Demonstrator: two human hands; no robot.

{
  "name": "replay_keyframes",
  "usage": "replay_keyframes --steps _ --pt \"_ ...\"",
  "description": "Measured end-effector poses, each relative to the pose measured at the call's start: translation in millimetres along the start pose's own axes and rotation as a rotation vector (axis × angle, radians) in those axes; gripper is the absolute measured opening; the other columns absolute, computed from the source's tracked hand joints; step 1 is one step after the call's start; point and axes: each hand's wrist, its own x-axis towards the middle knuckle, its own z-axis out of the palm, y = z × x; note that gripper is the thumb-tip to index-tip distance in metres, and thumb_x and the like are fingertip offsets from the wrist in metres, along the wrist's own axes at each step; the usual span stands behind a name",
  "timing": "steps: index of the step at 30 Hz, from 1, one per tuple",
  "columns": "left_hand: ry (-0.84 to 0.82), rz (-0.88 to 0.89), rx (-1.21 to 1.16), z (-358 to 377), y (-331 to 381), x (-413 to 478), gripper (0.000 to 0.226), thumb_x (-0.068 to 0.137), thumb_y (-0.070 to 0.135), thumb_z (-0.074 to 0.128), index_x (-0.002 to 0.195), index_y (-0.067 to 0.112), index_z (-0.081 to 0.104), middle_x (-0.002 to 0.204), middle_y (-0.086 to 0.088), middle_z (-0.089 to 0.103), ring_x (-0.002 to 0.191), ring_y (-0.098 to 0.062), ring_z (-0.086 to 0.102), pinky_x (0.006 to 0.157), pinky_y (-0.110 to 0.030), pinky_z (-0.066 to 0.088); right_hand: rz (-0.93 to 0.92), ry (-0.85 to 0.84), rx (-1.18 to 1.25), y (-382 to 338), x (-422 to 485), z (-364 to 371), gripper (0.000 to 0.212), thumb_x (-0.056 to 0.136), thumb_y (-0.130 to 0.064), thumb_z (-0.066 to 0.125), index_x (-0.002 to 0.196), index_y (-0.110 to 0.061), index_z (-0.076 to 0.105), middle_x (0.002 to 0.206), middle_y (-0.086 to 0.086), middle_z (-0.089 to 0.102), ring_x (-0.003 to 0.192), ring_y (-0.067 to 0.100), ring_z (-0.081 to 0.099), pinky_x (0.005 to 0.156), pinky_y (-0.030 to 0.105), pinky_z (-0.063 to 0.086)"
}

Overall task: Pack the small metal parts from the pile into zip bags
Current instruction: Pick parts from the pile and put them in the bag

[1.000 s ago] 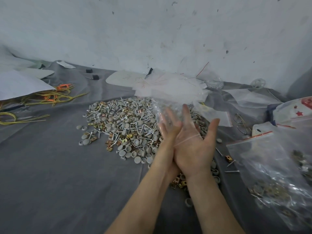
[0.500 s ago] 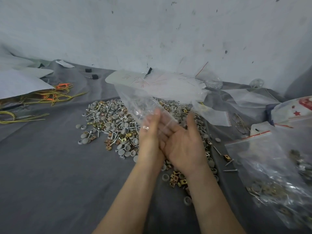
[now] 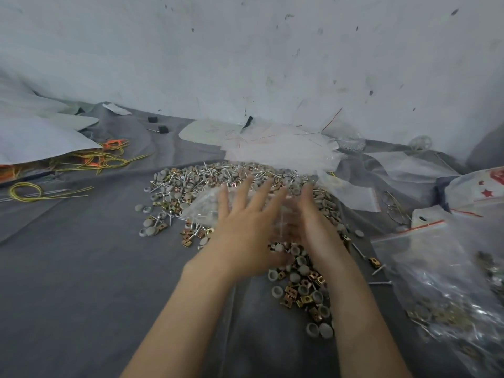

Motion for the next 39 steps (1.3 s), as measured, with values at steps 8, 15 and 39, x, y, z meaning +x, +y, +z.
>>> replay_keyframes --steps 8,15,39 --pt "-0.114 -0.092 -0.078 -0.2 -17.5 7.4 0.096 0.073 0.049 0.070 0.147 0.029 0.012 0.135 0.004 0.043 0.129 -0.022 0.039 0.112 -0.048 0.025 0.139 -0.106 -0.238 -8.2 8.3 26.2 0.091 0.065 -0.089 0.011 0.107 -0.032 0.069 0.070 -0.017 0.065 0.069 0.001 0.059 0.080 0.032 0.045" --pt "-0.296 -0.129 -0.308 -20.9 -46.8 3.1 0.105 0.064 0.042 0.078 0.147 0.028 0.014 0.116 0.005 0.055 0.105 -0.018 0.057 0.096 -0.039 0.046 0.213 -0.226 -0.264 -16.7 23.2 44.2 0.100 0.061 -0.093 0.011 0.104 -0.026 0.070 0.089 -0.009 0.070 0.090 0.010 0.065 0.096 0.041 0.042" --pt "0.205 -0.792 -0.332 -53.5 -224.8 -24.9 0.107 0.080 0.042 0.069 0.152 0.020 -0.008 0.150 -0.011 0.033 0.129 -0.030 0.042 0.091 -0.038 0.040 -0.013 -0.204 -1.377 39.6 224.5 243.0 0.060 0.093 -0.040 0.046 0.145 -0.014 0.033 0.153 0.014 0.020 0.140 0.034 0.016 0.113 0.054 0.011"
